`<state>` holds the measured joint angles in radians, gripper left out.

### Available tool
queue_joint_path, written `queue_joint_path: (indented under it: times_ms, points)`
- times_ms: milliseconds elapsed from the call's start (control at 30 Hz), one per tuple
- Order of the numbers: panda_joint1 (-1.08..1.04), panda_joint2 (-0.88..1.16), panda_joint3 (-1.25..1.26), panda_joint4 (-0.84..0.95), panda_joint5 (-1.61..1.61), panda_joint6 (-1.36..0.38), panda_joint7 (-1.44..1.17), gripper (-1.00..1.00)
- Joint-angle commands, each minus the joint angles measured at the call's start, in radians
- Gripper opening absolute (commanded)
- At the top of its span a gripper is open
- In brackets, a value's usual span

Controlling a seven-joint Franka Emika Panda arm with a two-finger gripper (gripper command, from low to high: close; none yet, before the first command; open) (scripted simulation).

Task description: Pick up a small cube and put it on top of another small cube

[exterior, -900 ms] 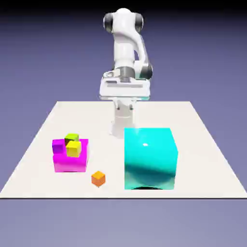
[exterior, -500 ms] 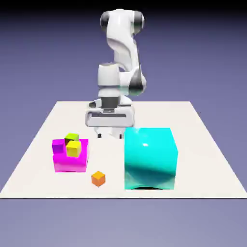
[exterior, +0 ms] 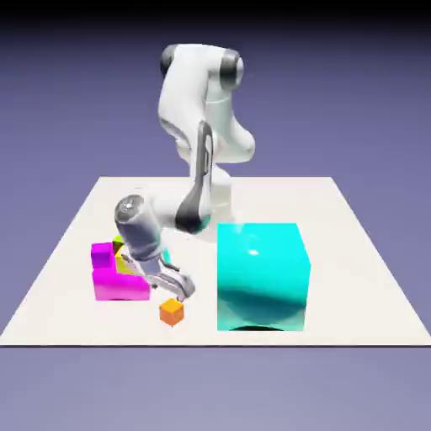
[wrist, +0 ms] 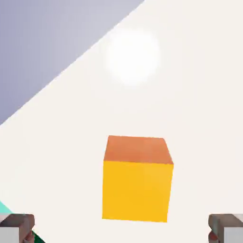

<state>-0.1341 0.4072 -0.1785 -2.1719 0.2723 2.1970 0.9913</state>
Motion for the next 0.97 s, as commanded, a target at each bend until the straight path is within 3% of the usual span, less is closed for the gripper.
queue_joint_path:
  times_ms: [0, 100, 133, 300, 633, 833, 867, 933]
  points:
    - [-0.003, 0.035, 0.011, -0.009, 0.016, 0.043, -0.011, 0.0]
    - [-0.009, 0.123, 0.039, -0.032, 0.056, 0.151, -0.04, 0.0]
    - [-0.009, 0.123, 0.039, -0.032, 0.056, 0.151, -0.04, -1.0]
    - [0.003, -0.019, -0.017, -0.002, -0.012, -0.017, -0.01, -1.0]
    - [0.058, -0.369, -0.339, -0.045, -0.245, -0.332, -0.2, -1.0]
    - [0.052, -0.3, -0.33, -0.165, -0.207, -0.153, -0.23, -1.0]
    - [0.052, -0.3, -0.33, -0.165, -0.207, -0.153, -0.23, 1.0]
    - [0.053, -0.317, -0.333, -0.136, -0.216, -0.196, -0.223, 1.0]
